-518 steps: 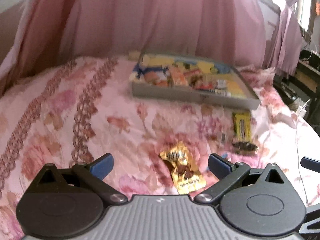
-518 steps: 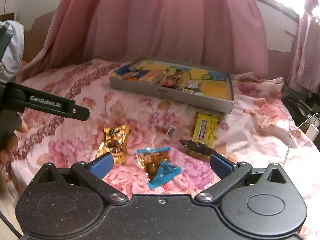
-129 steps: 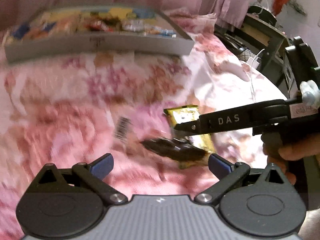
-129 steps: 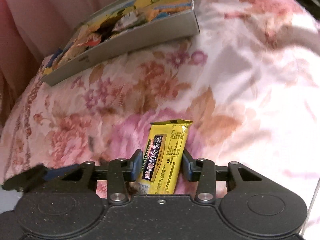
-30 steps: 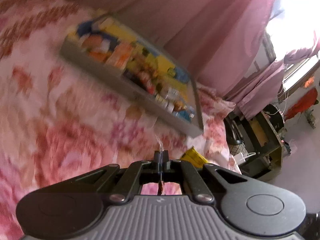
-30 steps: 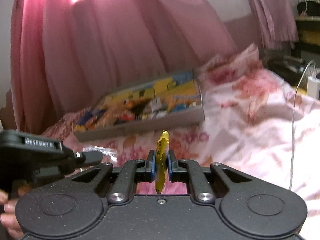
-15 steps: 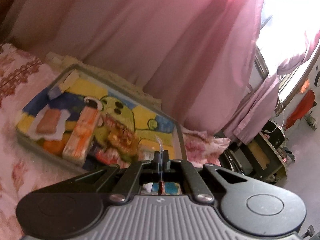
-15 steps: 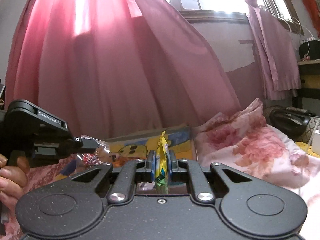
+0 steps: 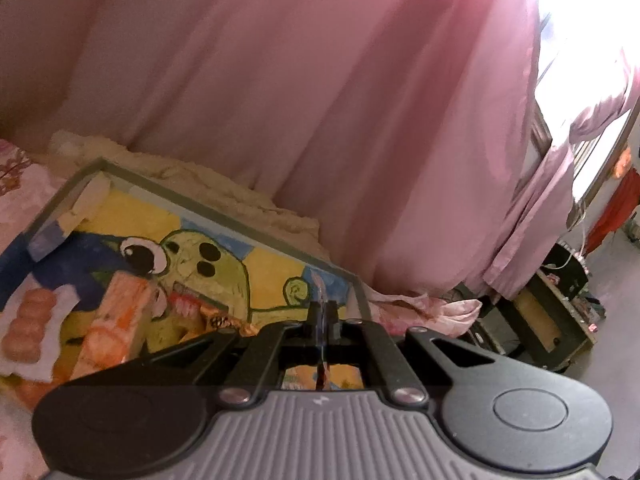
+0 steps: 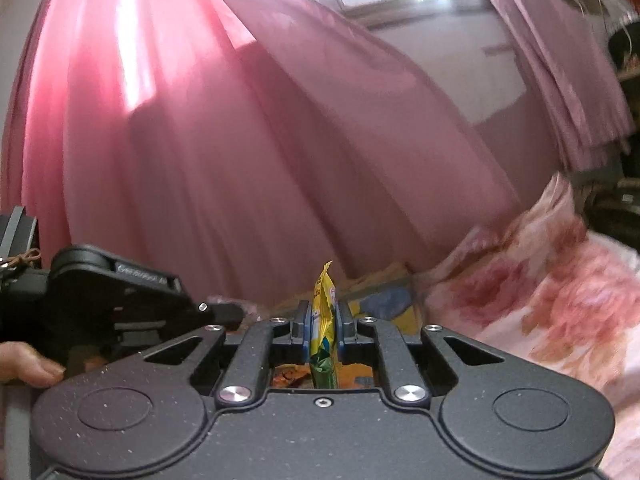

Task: Organize snacks
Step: 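Carry the dark packet over the tray with the left tool while the right tool carries the wafer bar, then open the left tool over the tray while the right tool lowers the wafer bar into it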

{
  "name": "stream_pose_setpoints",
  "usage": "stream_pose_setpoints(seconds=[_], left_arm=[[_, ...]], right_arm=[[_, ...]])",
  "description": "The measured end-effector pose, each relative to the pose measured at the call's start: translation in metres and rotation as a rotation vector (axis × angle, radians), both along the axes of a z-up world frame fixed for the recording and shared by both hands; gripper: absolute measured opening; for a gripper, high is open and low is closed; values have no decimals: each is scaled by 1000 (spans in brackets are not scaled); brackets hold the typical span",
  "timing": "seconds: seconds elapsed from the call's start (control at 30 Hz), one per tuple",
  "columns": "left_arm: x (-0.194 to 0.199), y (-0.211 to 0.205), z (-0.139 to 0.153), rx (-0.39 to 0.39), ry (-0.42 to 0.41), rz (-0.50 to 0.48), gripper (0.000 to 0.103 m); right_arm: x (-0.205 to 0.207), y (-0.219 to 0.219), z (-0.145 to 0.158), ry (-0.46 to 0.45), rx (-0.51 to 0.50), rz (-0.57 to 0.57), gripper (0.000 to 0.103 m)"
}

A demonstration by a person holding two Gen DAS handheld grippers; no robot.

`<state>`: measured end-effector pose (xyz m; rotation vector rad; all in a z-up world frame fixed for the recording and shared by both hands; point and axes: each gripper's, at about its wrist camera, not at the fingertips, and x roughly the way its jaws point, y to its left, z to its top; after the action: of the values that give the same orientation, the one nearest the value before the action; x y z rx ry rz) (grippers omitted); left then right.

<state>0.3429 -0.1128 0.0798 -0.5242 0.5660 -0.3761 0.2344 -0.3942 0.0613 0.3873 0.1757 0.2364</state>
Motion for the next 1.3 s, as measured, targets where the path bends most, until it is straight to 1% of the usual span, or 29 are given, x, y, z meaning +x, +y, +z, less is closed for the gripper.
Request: stream_pose_setpoints(seconds=[0.17, 0.27, 0.43, 0.67, 0.77, 0.83, 0.9, 0.93, 0.97, 1.0, 1.03, 1.07, 1.1, 1.13, 1.17, 1.2, 1.23, 1.27, 1.3], left_arm=[[18, -5, -13, 9, 20, 24, 0], [25, -7, -20, 29, 33, 35, 0], [31, -4, -27, 51, 62, 71, 0], [32, -3, -34, 114, 88, 114, 1], [32, -4, -36, 140, 94, 129, 5], [31, -4, -36, 151, 96, 137, 5], [30, -4, -36, 164, 99, 148, 10], [30, -3, -36, 167, 102, 151, 16], [29, -3, -36, 168, 105, 154, 24], [28, -2, -36, 170, 105, 163, 29], [27, -2, -35, 174, 103, 172, 40], [26, -1, -35, 179, 99, 180, 50], [25, -1, -34, 186, 95, 190, 55], [24, 0, -34, 190, 92, 198, 64], [22, 0, -33, 194, 88, 205, 68], [22, 1, -33, 196, 85, 211, 69], [21, 1, -33, 196, 84, 214, 74], [20, 2, -32, 196, 85, 218, 78], [19, 2, -31, 197, 85, 223, 80]], right_arm=[[12, -3, -15, 62, 26, -9, 12], [15, -9, -21, 95, 52, -18, 13], [19, -14, -26, 148, 57, -55, 16], [23, -13, -33, 200, 19, -103, 21], [25, -15, -35, 213, 4, -119, 24], [26, -14, -35, 216, -16, -130, 28], [27, -13, -36, 221, -39, -140, 31], [27, -12, -36, 219, -47, -143, 31], [26, -12, -36, 218, -60, -145, 33], [26, -10, -36, 217, -75, -148, 38], [26, -9, -35, 216, -92, -151, 41], [25, -7, -35, 212, -106, -153, 49], [24, -6, -34, 208, -116, -152, 57], [24, -4, -34, 204, -126, -149, 61], [23, -3, -34, 202, -136, -146, 64], [23, -1, -33, 199, -145, -143, 67], [23, 0, -33, 197, -155, -139, 69], [23, 2, -32, 195, -162, -136, 73], [22, 3, -32, 190, -169, -135, 76]])
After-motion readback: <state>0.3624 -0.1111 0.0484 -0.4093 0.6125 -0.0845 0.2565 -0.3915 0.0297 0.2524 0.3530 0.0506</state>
